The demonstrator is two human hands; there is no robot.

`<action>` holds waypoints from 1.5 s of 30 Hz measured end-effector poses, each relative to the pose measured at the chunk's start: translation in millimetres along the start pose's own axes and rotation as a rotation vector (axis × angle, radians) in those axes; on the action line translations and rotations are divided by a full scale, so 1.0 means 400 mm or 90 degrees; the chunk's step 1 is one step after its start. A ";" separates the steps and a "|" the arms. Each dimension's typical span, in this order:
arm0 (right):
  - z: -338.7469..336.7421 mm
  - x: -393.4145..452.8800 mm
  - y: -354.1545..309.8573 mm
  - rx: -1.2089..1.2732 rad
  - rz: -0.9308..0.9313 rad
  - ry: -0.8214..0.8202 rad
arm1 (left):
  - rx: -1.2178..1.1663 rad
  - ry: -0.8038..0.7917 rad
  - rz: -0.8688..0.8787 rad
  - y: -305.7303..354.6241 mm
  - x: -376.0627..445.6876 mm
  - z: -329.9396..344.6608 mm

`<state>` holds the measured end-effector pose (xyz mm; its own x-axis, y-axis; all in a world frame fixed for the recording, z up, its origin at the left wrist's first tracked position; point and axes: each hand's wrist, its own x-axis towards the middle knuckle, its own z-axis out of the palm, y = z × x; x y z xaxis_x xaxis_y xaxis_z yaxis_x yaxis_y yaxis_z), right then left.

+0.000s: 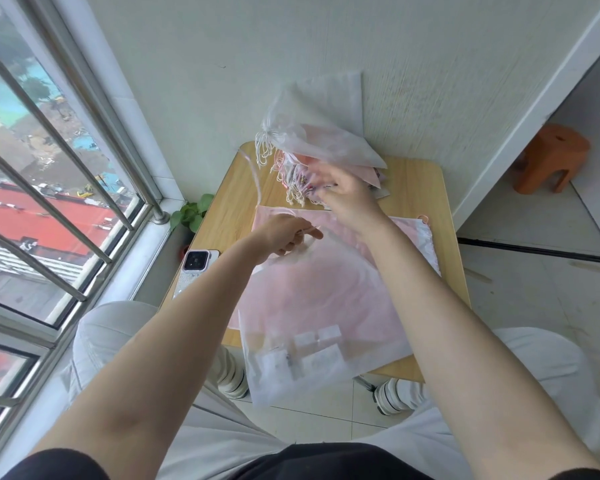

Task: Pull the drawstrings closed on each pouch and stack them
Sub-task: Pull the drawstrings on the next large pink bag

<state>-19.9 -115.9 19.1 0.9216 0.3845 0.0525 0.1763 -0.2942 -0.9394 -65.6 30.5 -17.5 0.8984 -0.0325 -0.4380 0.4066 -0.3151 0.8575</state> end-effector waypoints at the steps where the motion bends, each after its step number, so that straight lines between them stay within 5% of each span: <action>1: 0.003 -0.003 0.016 -0.069 0.016 -0.017 | -0.032 -0.014 -0.017 0.004 0.000 -0.004; 8: 0.034 -0.036 0.080 -0.194 0.013 -0.052 | -0.194 -0.110 -0.060 0.010 0.001 -0.028; 13: 0.004 -0.038 0.084 -0.227 0.013 -0.002 | -0.126 -0.062 0.015 -0.017 0.005 -0.043; 19: -0.034 -0.040 0.048 -0.364 0.023 -0.087 | -0.036 0.041 0.041 -0.011 0.010 -0.027; 30: 0.036 -0.038 0.047 -0.217 0.055 -0.069 | -0.088 0.089 0.094 -0.002 -0.001 0.000; 45: 0.052 -0.058 0.054 -0.383 0.008 -0.025 | 0.010 0.122 -0.100 0.024 -0.020 -0.022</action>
<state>-44.6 -113.0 -9.7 0.9135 0.4063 0.0199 0.3409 -0.7379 -0.5825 -67.5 36.1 -3.5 0.8397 0.1980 -0.5057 0.5431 -0.3168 0.7776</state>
